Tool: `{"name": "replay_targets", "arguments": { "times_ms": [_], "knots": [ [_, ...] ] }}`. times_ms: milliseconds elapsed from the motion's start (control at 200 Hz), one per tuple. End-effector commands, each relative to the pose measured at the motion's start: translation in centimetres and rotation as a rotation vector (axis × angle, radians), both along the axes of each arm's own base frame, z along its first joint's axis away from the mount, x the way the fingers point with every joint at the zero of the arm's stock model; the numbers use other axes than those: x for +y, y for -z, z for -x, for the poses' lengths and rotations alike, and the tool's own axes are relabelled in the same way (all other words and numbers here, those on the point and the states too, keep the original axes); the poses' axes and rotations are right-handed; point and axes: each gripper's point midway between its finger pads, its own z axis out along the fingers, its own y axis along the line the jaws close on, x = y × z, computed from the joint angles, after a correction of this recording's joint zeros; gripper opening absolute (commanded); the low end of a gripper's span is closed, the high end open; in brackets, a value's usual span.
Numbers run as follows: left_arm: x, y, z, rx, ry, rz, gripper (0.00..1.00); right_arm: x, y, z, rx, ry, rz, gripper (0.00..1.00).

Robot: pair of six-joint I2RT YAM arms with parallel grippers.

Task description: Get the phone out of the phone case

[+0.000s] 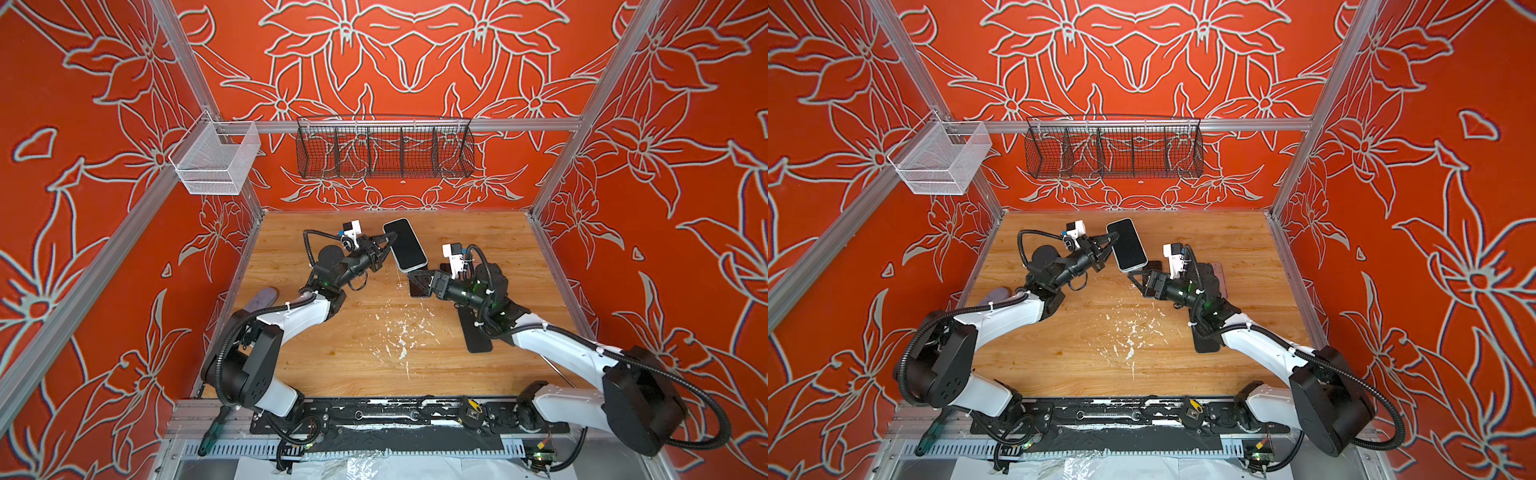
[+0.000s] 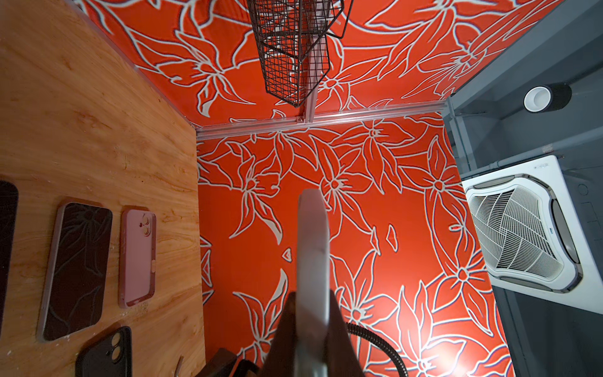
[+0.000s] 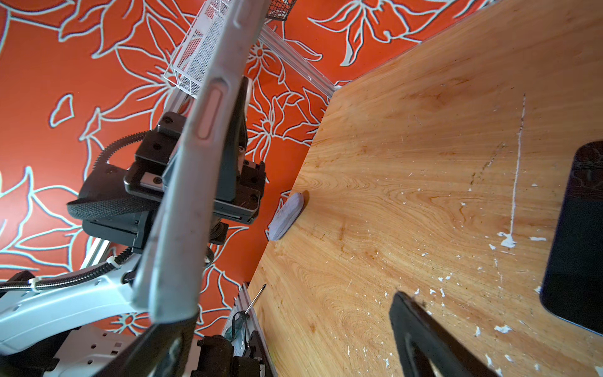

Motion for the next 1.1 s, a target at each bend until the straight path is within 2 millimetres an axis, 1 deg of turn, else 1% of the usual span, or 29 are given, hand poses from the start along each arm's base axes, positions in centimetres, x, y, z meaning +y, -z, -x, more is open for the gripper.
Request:
{"name": "replay_targets", "arguments": {
  "times_ms": [0, 130, 310, 641, 896, 1096],
  "knots": [
    [-0.2, -3.3, 1.3, -0.109, 0.031, 0.048, 0.0, 0.5, -3.8, 0.6, -0.093, -0.048, -0.049, 0.94],
    [-0.3, -3.4, 1.3, -0.107, 0.035, 0.052, 0.0, 0.1, -3.9, 0.5, -0.099, -0.029, -0.051, 0.94],
    [-0.3, -3.8, 1.7, -0.114, 0.04, 0.058, 0.0, -0.1, -3.4, 0.0, -0.08, 0.0, -0.044, 0.94],
    [-0.3, -4.6, 2.0, -0.121, 0.047, 0.071, 0.0, -0.3, -2.7, -0.2, -0.072, 0.013, -0.03, 0.94],
    [-0.4, -5.7, 1.8, -0.134, 0.051, 0.086, 0.0, -1.3, -1.7, -0.4, -0.073, 0.069, 0.015, 0.93],
    [-1.0, -6.2, 1.7, -0.139, 0.07, 0.092, 0.0, -1.9, -1.2, -0.5, -0.071, 0.1, 0.044, 0.93]
  ]
}}
